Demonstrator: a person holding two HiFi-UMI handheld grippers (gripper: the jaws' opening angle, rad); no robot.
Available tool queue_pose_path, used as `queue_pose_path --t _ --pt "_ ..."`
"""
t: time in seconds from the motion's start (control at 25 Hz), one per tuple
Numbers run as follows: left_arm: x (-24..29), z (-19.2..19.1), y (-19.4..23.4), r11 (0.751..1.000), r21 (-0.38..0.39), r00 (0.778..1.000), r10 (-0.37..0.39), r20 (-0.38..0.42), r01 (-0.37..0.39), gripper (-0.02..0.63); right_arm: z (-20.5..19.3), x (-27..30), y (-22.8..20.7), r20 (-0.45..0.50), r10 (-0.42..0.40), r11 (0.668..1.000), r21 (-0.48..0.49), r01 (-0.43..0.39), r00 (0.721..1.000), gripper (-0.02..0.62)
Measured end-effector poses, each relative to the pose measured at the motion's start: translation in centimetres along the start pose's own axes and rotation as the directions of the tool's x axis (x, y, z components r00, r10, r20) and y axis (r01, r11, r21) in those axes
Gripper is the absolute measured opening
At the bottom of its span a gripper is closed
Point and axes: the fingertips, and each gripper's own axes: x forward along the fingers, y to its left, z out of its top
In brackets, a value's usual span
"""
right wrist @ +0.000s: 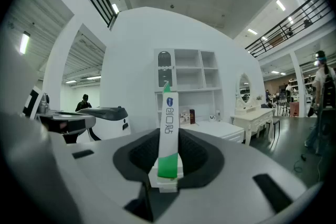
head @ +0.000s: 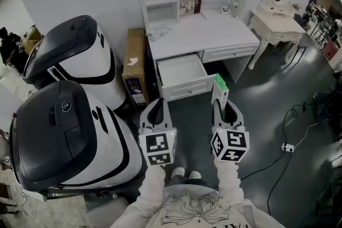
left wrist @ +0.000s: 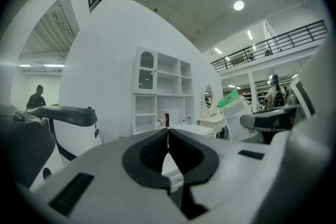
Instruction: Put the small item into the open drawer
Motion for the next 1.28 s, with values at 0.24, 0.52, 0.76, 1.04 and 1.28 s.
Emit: queue_pose_path --t 0.24,0.52,0.76,1.04,1.28 --pt "0.3 -0.1 0.1 1.0 -0.001 1.0 -0.001 -0.003 0.001 0.006 -0.1 0.3 -0.1 -0.003 0.0 1.0 0.005 0.0 1.0 0.094" --pt "0.7 -0.3 0.8 1.0 -0.005 1.0 0.002 -0.006 -0.002 0.006 -0.5 1.1 0.4 -0.008 0.012 1.0 0.023 -0.011 1.0 0.094" --pt "1.3 -0.5 1.6 1.0 -0.014 1.0 -0.005 -0.004 0.005 0.007 -1.1 2.0 1.1 -0.016 0.015 0.999 0.03 -0.014 1.0 0.094" --pt "1.7 -1.4 2.6 1.0 -0.013 1.0 -0.019 -0.013 0.019 0.007 -2.0 2.7 2.3 -0.023 0.008 0.999 0.048 -0.007 1.0 0.094" --pt "2.7 -1.9 3.1 1.0 -0.024 0.999 -0.013 -0.03 0.013 0.008 -2.3 4.1 2.6 -0.038 0.024 0.999 0.049 -0.022 0.999 0.094"
